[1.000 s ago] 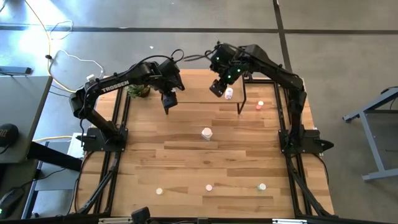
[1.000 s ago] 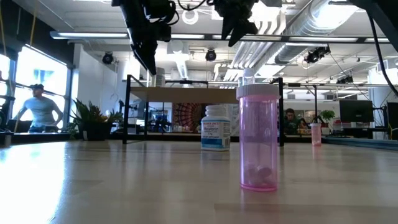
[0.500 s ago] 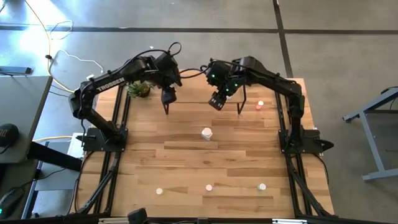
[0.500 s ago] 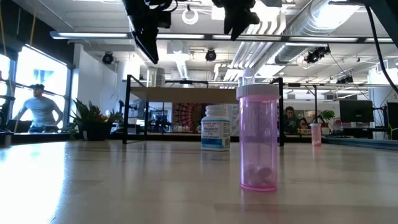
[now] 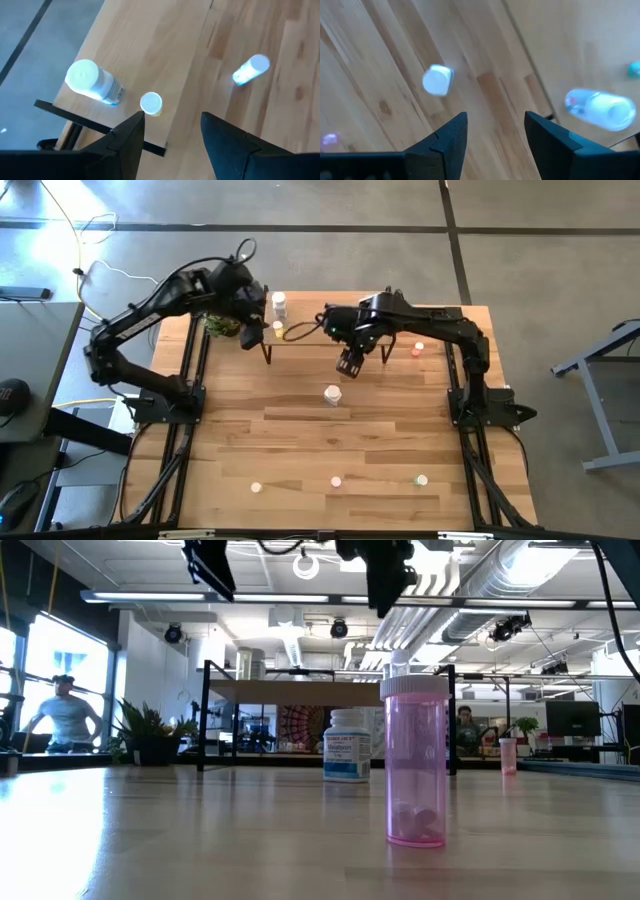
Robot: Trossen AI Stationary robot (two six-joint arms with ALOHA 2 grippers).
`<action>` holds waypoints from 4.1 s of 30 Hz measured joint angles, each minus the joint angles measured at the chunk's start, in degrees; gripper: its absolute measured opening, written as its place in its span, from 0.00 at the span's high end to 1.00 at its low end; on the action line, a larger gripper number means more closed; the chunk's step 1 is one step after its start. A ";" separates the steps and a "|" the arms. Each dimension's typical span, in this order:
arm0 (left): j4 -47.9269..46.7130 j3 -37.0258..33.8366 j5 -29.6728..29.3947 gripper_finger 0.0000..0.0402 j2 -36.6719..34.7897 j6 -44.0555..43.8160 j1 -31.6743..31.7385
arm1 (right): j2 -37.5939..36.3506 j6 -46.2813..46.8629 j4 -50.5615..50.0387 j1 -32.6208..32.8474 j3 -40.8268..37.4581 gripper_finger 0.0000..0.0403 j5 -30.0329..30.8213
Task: Pick and place medicine bottles onto shelf by color
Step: Put the white pill bottle on the shelf
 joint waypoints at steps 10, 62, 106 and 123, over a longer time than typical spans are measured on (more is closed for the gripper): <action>10.56 -15.81 3.52 0.55 -11.17 -8.42 -2.71 | -4.74 4.07 10.09 2.70 -15.46 0.53 -5.31; 22.05 -27.97 1.02 0.55 -19.57 -20.52 -14.14 | -0.83 2.86 45.04 7.83 -39.91 0.35 0.07; 22.07 -27.95 -3.94 0.55 -19.55 -19.64 -14.05 | -0.85 -18.39 23.88 -2.51 -6.02 0.60 -12.44; 26.18 -27.92 -9.31 0.55 -19.44 -15.08 -14.05 | -0.90 -30.36 20.63 -14.23 6.19 0.60 -5.43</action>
